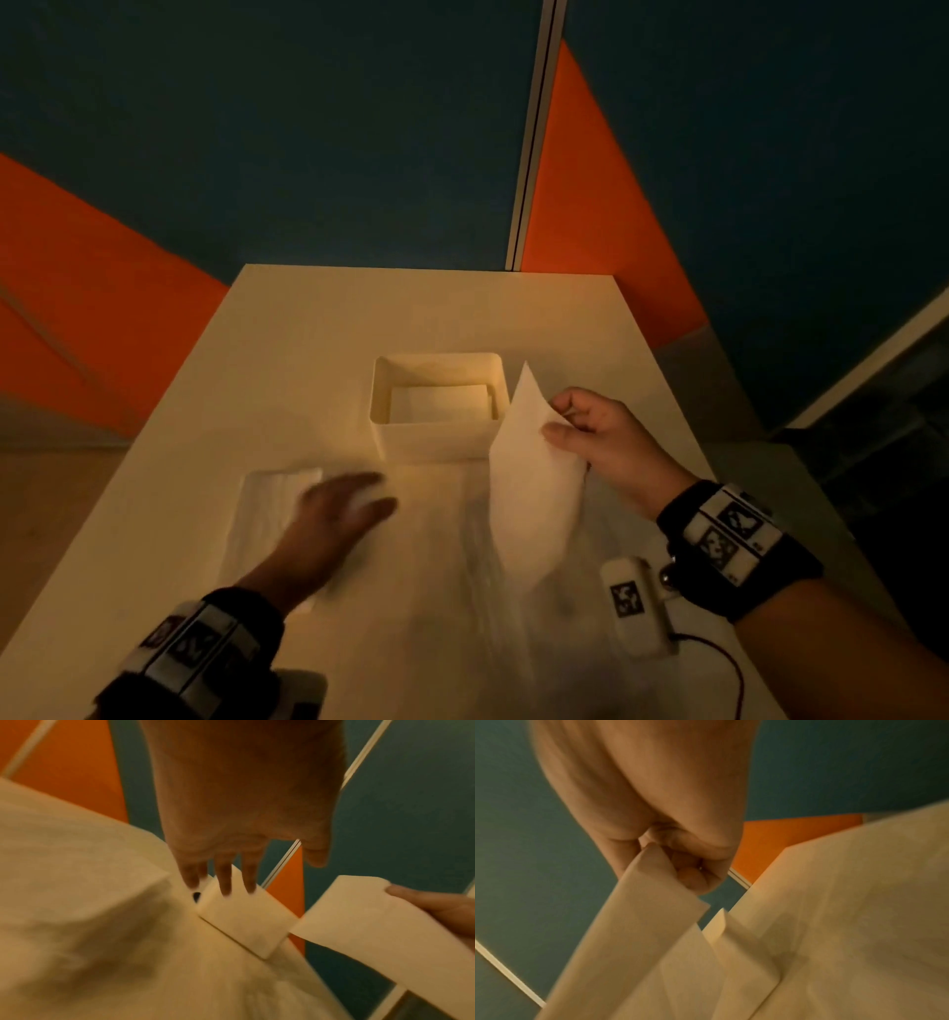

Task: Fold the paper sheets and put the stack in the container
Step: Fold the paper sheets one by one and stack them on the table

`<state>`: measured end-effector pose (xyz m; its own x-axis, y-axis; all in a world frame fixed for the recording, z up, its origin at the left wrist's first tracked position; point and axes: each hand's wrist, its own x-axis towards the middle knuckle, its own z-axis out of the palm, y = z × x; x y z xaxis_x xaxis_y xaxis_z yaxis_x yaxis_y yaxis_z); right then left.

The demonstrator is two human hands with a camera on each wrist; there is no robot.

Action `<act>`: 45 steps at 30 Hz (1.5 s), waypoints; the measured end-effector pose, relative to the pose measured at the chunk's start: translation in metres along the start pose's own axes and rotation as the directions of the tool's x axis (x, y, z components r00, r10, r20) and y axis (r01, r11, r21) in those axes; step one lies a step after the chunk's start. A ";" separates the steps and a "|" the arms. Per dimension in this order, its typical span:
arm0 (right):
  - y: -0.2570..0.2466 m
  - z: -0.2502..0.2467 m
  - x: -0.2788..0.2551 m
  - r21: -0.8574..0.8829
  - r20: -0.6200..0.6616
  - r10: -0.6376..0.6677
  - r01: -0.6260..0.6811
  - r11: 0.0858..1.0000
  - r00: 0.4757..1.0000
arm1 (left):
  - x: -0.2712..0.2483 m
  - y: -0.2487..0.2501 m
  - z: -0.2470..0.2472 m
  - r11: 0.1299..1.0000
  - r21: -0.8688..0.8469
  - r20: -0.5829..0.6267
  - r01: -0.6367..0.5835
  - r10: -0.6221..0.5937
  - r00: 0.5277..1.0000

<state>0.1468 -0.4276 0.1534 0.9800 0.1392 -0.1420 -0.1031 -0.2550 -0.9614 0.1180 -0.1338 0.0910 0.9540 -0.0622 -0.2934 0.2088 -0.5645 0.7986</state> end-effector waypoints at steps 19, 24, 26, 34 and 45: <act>0.008 0.019 -0.012 0.424 -0.071 0.097 -0.058 0.904 0.993 | 0.010 0.060 0.017 0.673 -0.738 0.102 -0.050 0.184 0.978; 0.003 0.015 -0.014 0.458 0.047 0.208 -0.206 0.865 0.977 | 0.002 0.065 0.007 0.706 -0.708 0.150 -0.009 0.162 0.975; 0.006 0.018 -0.013 0.327 0.042 0.172 -0.176 0.929 0.984 | -0.001 0.064 0.006 0.718 -0.696 0.166 0.000 0.161 0.973; 0.005 0.038 -0.009 0.077 0.314 0.071 -0.100 0.992 0.947 | -0.006 0.059 0.007 0.881 -0.474 0.381 0.005 0.200 0.903; 0.006 0.050 -0.003 -0.119 0.350 0.116 -0.079 0.990 0.929 | -0.008 0.041 0.003 0.914 -0.405 0.453 0.024 0.177 0.874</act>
<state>0.1348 -0.3820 0.1360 0.8394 0.4346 -0.3263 -0.1591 -0.3776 -0.9122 0.1182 -0.1588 0.1241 0.7729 -0.5274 -0.3527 0.3011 -0.1844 0.9356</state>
